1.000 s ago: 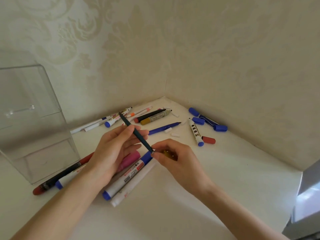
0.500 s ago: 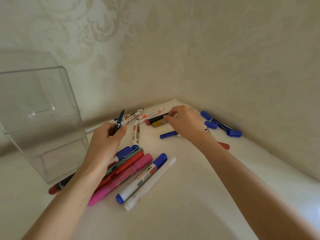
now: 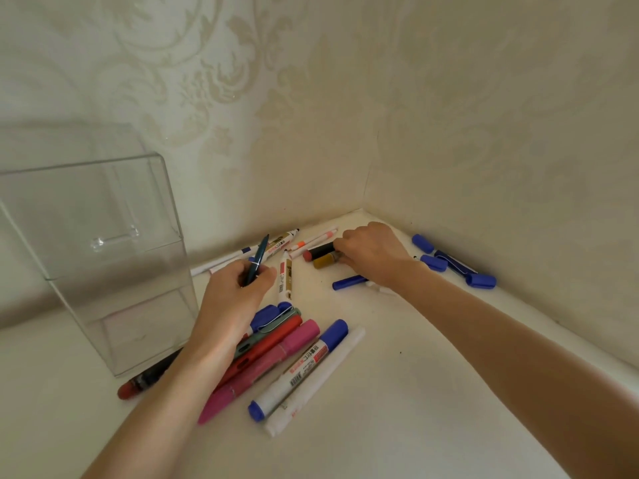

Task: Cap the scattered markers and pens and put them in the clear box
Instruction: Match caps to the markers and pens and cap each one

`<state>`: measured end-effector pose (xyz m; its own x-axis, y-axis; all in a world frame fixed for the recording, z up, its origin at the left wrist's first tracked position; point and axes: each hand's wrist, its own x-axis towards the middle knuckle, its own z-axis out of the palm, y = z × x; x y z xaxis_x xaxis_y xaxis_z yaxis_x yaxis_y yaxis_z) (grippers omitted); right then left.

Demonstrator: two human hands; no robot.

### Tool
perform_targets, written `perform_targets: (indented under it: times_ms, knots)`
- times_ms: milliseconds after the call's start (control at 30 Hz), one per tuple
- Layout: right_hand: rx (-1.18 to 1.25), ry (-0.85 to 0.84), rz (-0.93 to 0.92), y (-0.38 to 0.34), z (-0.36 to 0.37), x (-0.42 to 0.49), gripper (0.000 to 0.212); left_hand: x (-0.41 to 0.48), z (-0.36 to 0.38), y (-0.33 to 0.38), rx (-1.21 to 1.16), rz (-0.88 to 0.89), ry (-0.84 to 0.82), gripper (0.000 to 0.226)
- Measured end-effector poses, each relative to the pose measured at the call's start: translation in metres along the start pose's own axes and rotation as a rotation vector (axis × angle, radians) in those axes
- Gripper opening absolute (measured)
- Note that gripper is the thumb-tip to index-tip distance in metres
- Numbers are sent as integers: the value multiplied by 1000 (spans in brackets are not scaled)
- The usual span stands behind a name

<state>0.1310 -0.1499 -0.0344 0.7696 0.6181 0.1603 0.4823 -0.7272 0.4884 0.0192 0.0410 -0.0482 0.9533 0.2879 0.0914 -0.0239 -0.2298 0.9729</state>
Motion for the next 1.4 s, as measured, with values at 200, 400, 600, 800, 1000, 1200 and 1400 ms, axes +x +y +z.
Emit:
perform_targets:
  times_ms: [200, 400, 600, 800, 1000, 1200, 1400]
  knots:
    - [136, 308, -14, 0, -2, -21, 10, 0, 3, 2, -79, -43, -3, 17]
    - [515, 24, 351, -5, 7, -10, 45, -1, 4, 1, -36, -32, -12, 13]
    - [495, -3, 272, -3, 14, 0, 31, 0, 6, 1, -13, -15, -32, 12]
    - [459, 90, 103, 3, 14, -12, 22, 1, 7, -2, -70, -56, -103, 20]
    - [557, -5, 54, 0, 13, -15, 18, -2, 5, -3, 129, 158, -89, 27]
    - [577, 359, -90, -12, -11, -30, 14, -4, 7, -4, 148, 217, -103, 23]
    - [518, 611, -171, -31, -37, -57, 22, -14, 10, 11, 31, 162, -240, 17]
